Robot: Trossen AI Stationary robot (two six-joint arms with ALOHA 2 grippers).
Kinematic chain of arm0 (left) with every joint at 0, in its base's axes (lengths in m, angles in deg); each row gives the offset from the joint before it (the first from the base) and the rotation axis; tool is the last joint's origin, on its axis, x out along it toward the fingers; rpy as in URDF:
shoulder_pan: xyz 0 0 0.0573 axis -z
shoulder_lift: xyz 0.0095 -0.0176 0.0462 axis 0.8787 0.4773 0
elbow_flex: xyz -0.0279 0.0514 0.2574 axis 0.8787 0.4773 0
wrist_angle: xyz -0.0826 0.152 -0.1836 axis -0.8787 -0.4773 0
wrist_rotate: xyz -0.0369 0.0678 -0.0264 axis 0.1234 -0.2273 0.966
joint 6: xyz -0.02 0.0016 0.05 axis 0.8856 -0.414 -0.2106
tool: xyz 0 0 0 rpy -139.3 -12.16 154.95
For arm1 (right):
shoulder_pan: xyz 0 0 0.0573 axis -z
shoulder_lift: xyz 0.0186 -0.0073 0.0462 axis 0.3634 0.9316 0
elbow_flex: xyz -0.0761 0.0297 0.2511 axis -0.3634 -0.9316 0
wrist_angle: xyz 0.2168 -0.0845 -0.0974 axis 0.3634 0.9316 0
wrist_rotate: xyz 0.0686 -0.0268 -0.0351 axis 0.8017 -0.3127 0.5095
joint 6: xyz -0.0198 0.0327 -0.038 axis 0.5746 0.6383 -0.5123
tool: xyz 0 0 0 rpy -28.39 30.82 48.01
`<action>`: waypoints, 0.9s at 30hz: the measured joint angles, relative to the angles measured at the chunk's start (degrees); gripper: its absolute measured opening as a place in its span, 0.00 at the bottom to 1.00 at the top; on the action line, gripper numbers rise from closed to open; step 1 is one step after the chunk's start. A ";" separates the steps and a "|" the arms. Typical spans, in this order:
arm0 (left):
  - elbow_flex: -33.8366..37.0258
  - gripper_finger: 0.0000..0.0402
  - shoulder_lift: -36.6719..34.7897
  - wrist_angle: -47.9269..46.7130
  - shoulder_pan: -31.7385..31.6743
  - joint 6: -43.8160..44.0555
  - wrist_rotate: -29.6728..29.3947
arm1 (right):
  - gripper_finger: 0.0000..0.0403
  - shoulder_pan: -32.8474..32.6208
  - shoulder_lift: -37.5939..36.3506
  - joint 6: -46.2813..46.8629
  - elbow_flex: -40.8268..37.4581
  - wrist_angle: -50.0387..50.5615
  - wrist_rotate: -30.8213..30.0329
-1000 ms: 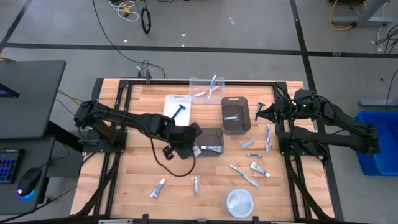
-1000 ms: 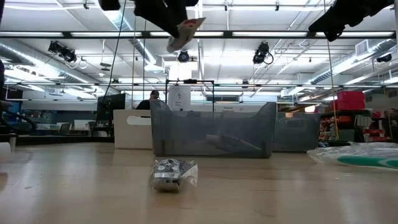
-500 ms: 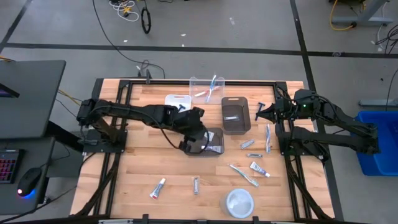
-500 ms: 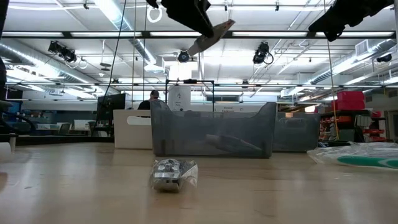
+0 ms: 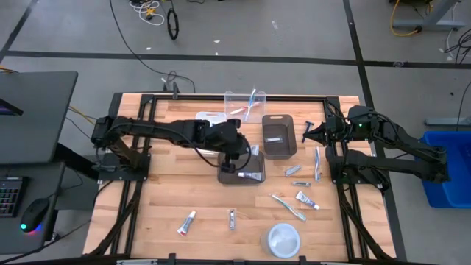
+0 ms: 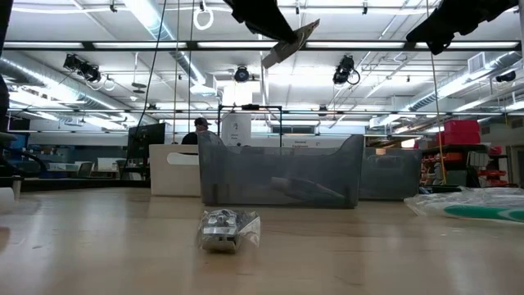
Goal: Pick & Place Travel size toiletries
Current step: Put the white toothpaste into the bottom black bin
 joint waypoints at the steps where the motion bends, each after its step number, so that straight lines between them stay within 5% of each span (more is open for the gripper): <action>1: 0.13 0.23 0.00 0.06 -0.17 0.02 0.00 | 0.03 0.00 0.02 -0.02 0.00 0.00 0.02; 27: 0.32 0.22 14.14 5.72 -2.91 15.40 6.66 | 0.03 0.00 0.00 0.00 -0.02 0.02 0.01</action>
